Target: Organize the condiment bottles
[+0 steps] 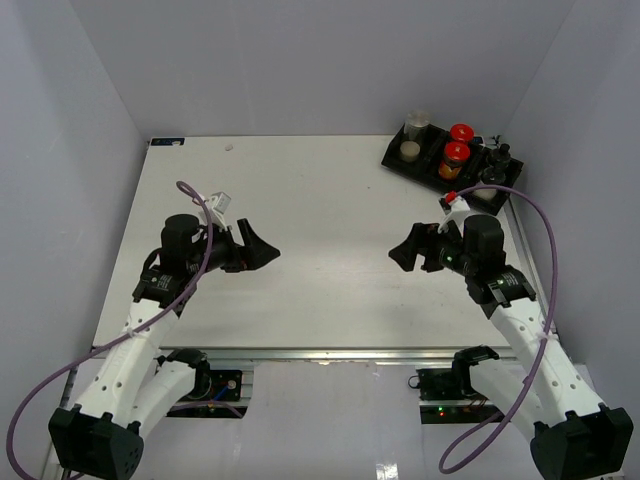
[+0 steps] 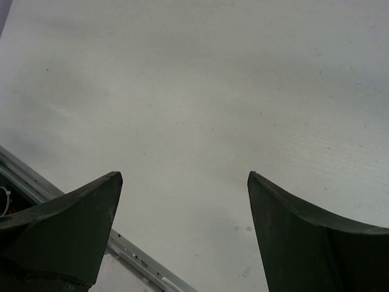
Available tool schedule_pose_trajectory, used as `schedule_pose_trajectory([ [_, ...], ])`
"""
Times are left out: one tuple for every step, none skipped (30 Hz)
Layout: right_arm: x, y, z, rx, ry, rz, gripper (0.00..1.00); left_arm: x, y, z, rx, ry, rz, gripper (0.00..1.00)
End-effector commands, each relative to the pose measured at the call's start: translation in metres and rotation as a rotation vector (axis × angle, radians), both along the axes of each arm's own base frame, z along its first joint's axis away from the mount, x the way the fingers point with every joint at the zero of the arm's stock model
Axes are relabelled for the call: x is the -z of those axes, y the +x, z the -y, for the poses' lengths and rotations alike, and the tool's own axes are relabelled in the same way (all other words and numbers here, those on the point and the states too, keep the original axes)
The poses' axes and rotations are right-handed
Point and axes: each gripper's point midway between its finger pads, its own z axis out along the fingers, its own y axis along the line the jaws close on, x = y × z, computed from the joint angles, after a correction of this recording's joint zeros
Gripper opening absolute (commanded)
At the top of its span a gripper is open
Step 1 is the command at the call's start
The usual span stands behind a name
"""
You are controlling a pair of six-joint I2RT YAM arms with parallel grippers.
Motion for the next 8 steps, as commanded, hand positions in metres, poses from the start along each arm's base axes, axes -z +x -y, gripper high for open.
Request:
schedule_pose_trajectory([
  [-0.0036, -0.0006, -0.0034, -0.015, 0.021, 0.033, 0.90, -0.0231, -0.0027, 0.0045, 0.017, -0.040, 0.069, 0.98],
  [-0.0032, 0.0000, -0.0034, -0.013, 0.022, 0.034, 0.90, -0.0223, -0.0030, 0.0040, 0.016, -0.036, 0.069, 0.98],
  [-0.0030, 0.0006, -0.0036, -0.011, 0.024, 0.034, 0.90, -0.0213, -0.0034, 0.0033, 0.014, -0.032, 0.068, 0.98],
  [-0.0028, 0.0012, -0.0040, -0.011, 0.027, 0.033, 0.90, -0.0195, -0.0038, 0.0025, 0.011, -0.028, 0.066, 0.98],
  [-0.0032, 0.0015, -0.0046, -0.012, 0.030, 0.033, 0.90, -0.0179, -0.0043, 0.0018, 0.008, -0.025, 0.065, 0.98],
  [-0.0039, 0.0016, -0.0052, -0.013, 0.033, 0.034, 0.90, -0.0164, -0.0049, 0.0010, 0.006, -0.021, 0.065, 0.98],
  [-0.0047, 0.0017, -0.0056, -0.015, 0.035, 0.036, 0.90, -0.0151, -0.0053, 0.0005, 0.005, -0.018, 0.065, 0.98],
  [-0.0059, 0.0016, -0.0060, -0.018, 0.037, 0.042, 0.90, -0.0142, -0.0057, 0.0000, 0.004, -0.016, 0.064, 0.98],
])
